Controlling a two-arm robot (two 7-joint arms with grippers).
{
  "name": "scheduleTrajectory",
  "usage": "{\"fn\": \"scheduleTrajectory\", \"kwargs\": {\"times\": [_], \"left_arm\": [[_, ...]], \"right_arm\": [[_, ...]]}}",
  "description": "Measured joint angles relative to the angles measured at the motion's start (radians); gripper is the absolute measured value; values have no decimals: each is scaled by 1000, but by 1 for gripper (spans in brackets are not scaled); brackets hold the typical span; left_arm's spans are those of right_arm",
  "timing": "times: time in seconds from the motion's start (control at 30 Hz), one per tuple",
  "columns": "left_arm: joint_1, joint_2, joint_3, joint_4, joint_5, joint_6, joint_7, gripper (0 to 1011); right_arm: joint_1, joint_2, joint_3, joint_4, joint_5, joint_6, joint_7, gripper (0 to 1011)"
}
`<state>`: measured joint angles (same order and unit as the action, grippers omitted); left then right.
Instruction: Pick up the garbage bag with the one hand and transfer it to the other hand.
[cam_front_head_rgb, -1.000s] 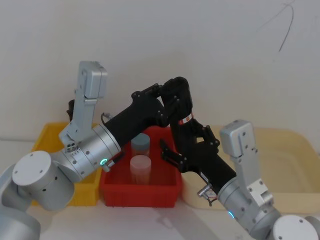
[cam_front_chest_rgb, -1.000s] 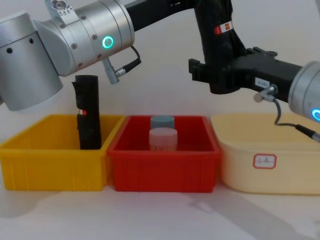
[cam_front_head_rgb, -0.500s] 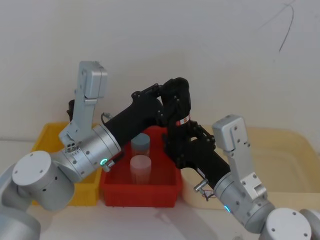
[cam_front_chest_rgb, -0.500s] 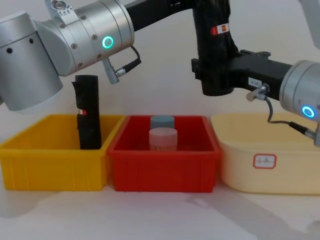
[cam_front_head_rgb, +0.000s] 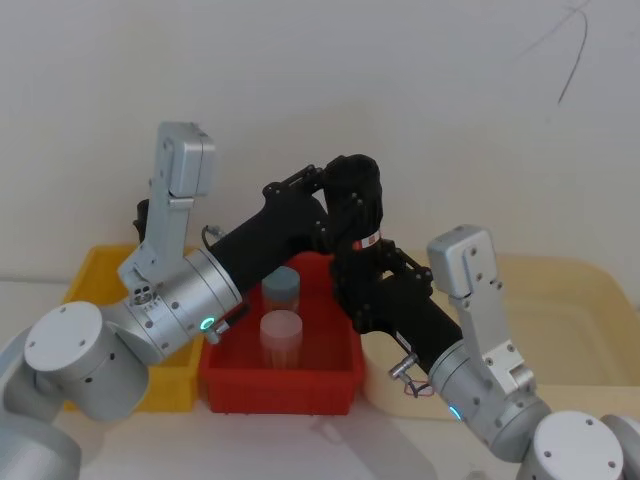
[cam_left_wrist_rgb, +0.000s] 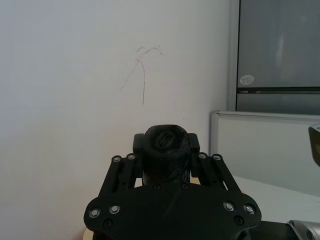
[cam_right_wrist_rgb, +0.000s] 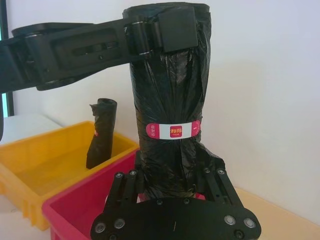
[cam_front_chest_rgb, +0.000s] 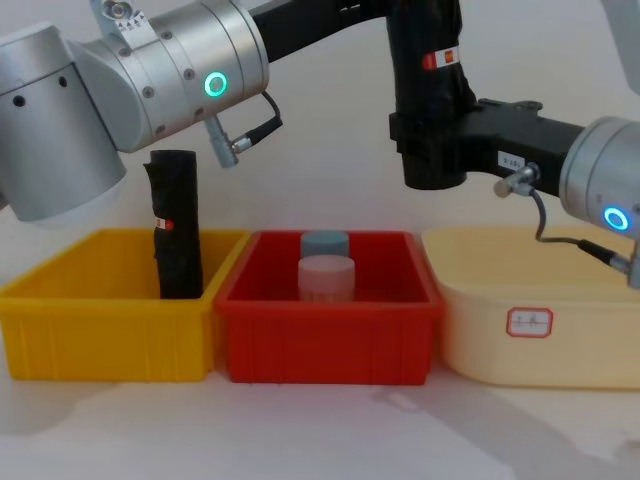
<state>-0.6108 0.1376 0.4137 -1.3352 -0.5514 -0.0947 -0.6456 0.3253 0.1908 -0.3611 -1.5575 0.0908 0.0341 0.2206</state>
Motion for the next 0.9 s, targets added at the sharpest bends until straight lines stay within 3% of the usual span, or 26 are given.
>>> {"fn": "scheduleTrajectory", "kwargs": {"times": [0.2,0.3,0.53,0.9], "left_arm": [[0,0,0,0,0,0,0,632],[0,0,0,0,0,0,0,752],[0,0,0,0,0,0,0,961],[0,0,0,0,0,0,0,1000]], "right_arm": [[0,-4,10,2,-2,0,0,528],[-1,-6,16,2,-2,-1,-1,528],[-9,-7,50,2,2,3,-13,528],[-31,-1,134,7,23,17,-51,528]]}}
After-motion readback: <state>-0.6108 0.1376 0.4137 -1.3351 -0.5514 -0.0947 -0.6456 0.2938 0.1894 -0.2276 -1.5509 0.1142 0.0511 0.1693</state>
